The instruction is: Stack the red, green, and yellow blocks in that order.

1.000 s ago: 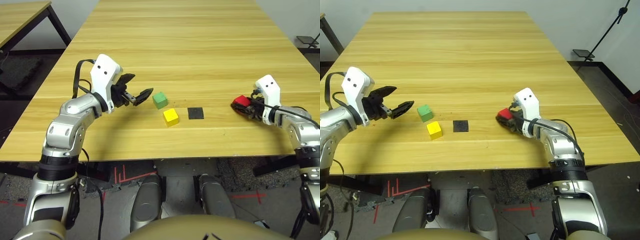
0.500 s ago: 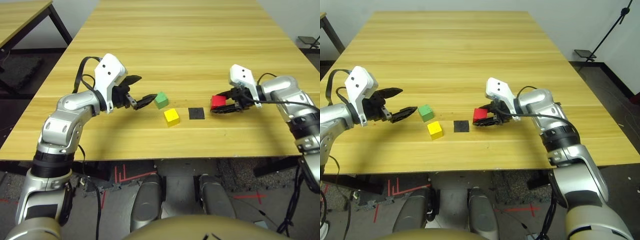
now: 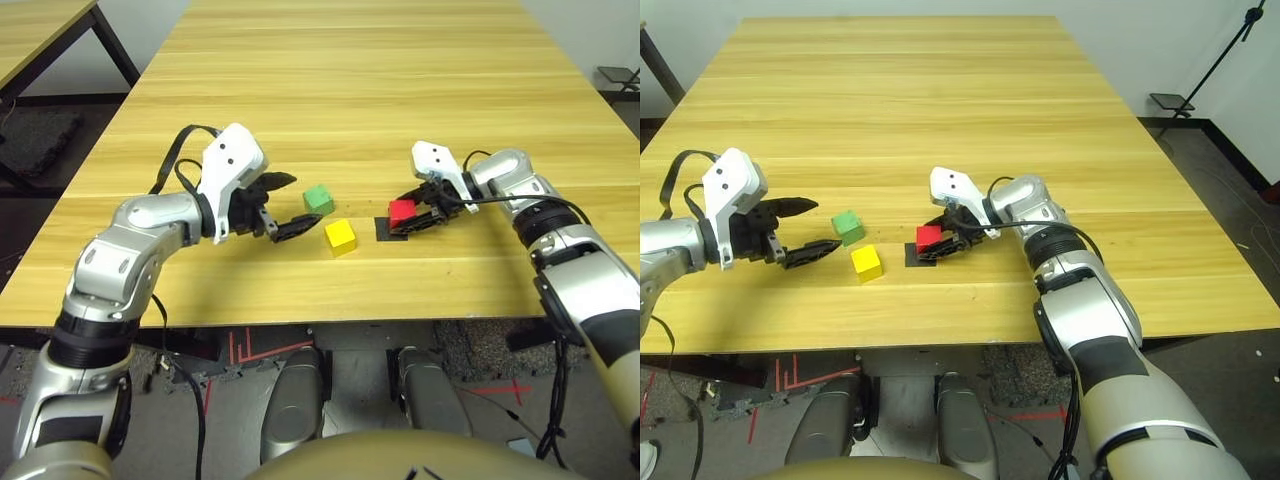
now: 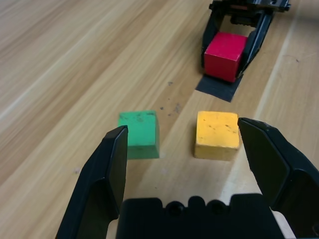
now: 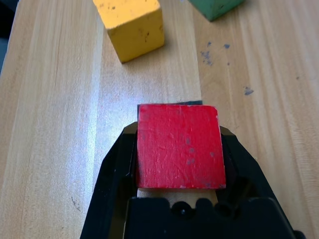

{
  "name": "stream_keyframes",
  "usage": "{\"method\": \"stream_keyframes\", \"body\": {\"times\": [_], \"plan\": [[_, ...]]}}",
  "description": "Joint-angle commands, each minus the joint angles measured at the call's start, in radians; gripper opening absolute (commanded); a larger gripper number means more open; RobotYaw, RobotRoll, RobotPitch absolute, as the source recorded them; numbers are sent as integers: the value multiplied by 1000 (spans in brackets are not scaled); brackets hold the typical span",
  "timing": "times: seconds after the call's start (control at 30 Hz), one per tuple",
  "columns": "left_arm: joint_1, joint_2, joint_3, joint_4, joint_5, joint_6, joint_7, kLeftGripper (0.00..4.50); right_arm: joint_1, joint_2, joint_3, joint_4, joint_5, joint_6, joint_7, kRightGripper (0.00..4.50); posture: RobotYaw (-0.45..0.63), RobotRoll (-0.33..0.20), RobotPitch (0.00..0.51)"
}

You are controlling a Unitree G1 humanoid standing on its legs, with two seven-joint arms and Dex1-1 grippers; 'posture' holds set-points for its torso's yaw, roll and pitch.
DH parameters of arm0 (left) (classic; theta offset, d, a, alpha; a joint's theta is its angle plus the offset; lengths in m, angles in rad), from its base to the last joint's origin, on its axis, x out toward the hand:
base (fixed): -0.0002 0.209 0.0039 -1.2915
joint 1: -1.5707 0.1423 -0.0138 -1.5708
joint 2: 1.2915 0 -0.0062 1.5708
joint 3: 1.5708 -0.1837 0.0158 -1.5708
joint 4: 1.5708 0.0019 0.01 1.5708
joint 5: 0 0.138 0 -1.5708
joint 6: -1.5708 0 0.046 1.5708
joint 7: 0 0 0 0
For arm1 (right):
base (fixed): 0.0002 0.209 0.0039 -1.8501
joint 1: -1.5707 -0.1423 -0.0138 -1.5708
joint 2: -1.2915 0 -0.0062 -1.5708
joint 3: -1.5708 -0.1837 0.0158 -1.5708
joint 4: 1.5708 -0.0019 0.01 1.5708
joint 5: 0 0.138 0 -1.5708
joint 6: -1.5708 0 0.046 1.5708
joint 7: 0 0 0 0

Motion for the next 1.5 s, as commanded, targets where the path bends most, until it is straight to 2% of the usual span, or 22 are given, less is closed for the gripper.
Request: {"method": "stream_keyframes", "body": {"times": [0.03,0.63,0.87,1.0,1.17,1.33,1.5], "plan": [[17,12,17,-33,-16,25,17,4500,-21,12,-23,36,-21,-32,-7,2065,401,-148,82],[4,3,-7,-71,-49,64,61,4500,-23,63,-72,90,-38,-105,-5,2065,420,-142,86],[-27,-23,-77,-61,-44,91,62,4500,-11,72,-96,97,-41,-135,12,4478,391,-132,80],[-49,-27,-142,-63,-32,84,39,4500,-33,34,-134,75,-12,-137,55,4478,367,-129,79],[-83,-16,-203,-33,-6,45,-1,4500,-86,-71,-187,-2,47,-72,127,4478,334,-128,77],[-102,-26,-231,38,34,-7,-19,4500,-96,-168,-233,-123,138,56,129,4478,273,-122,72],[-139,-22,-253,137,94,-70,-50,4500,-79,-228,-282,-242,174,156,107,4478,219,-113,64]]}}
